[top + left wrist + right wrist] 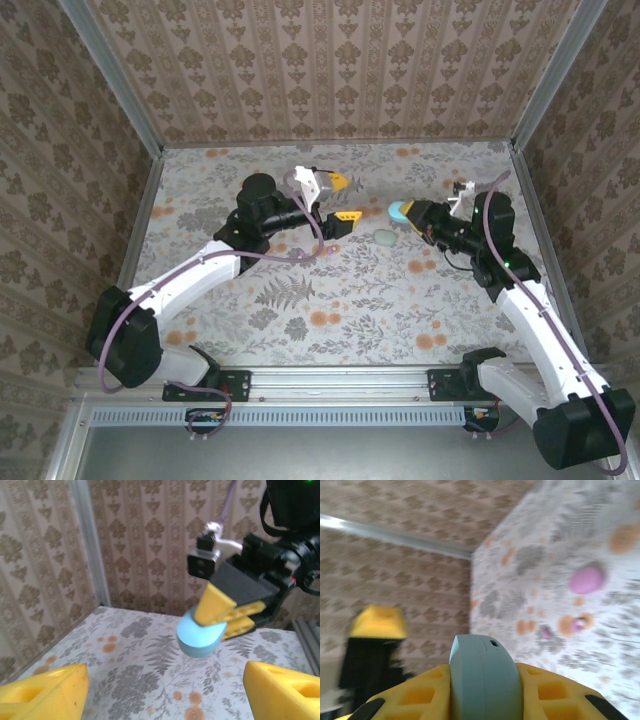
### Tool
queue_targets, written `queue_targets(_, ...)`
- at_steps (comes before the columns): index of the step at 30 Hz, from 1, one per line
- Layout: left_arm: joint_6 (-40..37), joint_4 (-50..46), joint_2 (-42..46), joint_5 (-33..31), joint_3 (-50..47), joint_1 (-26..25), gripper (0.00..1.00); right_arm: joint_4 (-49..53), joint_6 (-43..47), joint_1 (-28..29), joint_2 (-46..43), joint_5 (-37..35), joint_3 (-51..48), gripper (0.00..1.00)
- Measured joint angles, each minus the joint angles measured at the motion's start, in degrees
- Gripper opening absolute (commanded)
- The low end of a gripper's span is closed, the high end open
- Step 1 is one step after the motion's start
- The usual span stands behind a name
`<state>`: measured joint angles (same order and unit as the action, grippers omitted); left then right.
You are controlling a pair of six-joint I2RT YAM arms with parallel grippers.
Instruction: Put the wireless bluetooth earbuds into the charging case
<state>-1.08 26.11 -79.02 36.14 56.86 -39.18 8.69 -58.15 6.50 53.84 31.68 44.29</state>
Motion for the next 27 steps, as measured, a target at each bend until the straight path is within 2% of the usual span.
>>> queue_targets(7,1.0,-0.5,1.7,-7.0,-0.6,2.2,0.81,4.9,2.1,-7.5,0.3,-2.8,-10.4,0.23)
queue_targets(14,1.8,-2.6,5.2,-11.5,-0.9,3.4,0.81,5.2,5.4,-9.5,2.0,-3.5,-13.2,0.24)
queue_targets(20,2.3,-4.0,7.7,-14.0,-3.2,5.0,0.81,1.3,7.0,-9.2,12.7,-1.3,-13.6,0.26)
queue_targets(27,2.4,-5.2,8.2,-15.2,-4.0,5.9,0.81,-4.6,9.0,-6.4,27.4,0.9,-10.5,0.26)
